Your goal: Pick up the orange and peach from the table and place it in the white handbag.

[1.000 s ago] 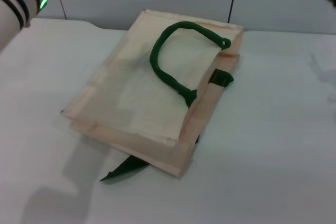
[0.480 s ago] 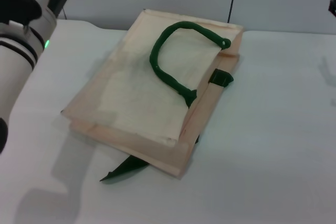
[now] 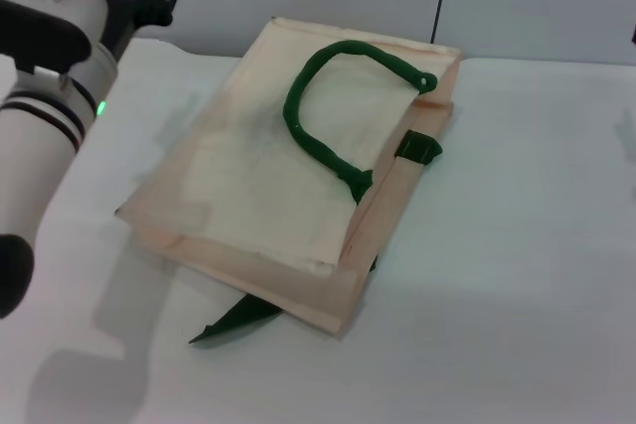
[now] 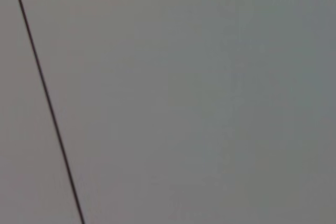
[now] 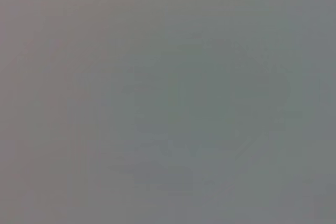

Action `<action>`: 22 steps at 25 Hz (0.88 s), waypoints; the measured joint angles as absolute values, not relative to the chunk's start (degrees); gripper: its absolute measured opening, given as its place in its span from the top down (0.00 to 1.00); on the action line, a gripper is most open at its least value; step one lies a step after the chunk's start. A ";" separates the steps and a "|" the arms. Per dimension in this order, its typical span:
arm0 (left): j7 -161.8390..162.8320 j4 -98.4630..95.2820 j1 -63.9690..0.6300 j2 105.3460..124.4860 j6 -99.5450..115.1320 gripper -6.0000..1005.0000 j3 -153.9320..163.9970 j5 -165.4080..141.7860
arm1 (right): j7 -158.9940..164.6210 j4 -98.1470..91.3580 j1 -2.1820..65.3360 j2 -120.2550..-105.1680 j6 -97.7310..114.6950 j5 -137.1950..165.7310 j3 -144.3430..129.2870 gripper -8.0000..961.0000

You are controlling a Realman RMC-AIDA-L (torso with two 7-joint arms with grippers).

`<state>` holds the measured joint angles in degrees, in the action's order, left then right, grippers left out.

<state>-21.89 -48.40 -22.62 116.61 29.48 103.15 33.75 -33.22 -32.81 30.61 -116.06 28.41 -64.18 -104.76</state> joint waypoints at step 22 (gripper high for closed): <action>-18.44 -40.42 -26.20 116.61 33.56 0.45 105.11 33.75 | -30.99 -25.37 34.06 -116.28 30.08 -63.01 -105.46 0.12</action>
